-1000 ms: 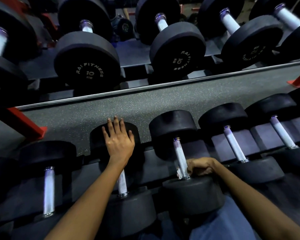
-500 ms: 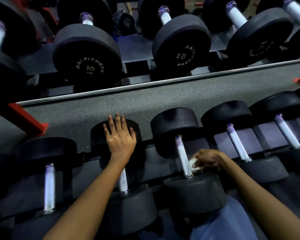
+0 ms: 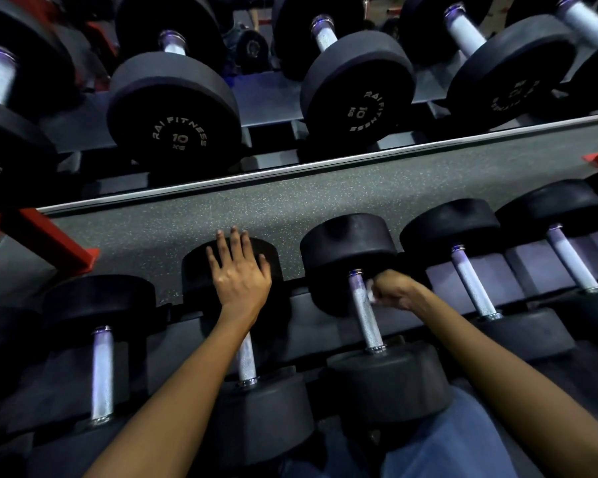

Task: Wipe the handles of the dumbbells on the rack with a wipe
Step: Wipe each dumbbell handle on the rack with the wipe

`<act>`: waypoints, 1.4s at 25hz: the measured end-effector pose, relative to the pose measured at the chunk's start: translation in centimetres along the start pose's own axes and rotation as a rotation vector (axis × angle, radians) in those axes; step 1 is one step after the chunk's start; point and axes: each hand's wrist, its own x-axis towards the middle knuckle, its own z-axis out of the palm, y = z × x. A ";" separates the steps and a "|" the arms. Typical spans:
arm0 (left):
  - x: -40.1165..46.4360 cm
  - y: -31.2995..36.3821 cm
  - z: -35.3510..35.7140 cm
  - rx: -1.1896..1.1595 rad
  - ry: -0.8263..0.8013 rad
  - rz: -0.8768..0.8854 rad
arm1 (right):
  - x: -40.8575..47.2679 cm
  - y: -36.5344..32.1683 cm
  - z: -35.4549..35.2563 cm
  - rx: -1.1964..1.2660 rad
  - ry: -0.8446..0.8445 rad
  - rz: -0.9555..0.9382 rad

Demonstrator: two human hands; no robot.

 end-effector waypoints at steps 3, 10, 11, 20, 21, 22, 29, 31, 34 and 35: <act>0.0 -0.1 0.1 -0.001 0.002 0.001 | -0.6 -0.3 0.5 -0.044 0.077 -0.033; 0.1 -0.1 0.1 -0.006 0.015 0.003 | -1.2 -0.5 0.2 -0.024 0.063 -0.089; 0.0 -0.1 0.1 -0.004 0.010 0.005 | 0.1 -0.6 0.7 -0.031 0.167 -0.113; 0.1 0.0 -0.2 -0.009 -0.003 -0.002 | -3.3 -1.6 1.5 -0.283 0.447 -0.186; 0.0 0.0 -0.2 -0.006 -0.006 0.000 | -3.1 -1.8 1.7 -0.213 0.523 -0.252; 0.0 0.0 -0.2 -0.003 -0.005 0.000 | -3.2 -1.1 1.8 -0.248 0.516 -0.277; 0.0 0.1 0.2 -0.023 -0.004 -0.024 | -4.2 0.2 2.6 -0.486 0.313 -0.283; -0.1 -0.1 0.1 -0.017 -0.004 -0.015 | -2.9 -1.1 3.0 -0.468 0.488 -0.425; 0.0 0.1 0.0 -0.023 -0.011 -0.024 | -3.4 0.2 3.1 -0.739 0.349 -0.428; 0.0 0.2 0.0 -0.030 -0.010 -0.032 | -3.9 1.1 3.1 -0.874 0.193 -0.345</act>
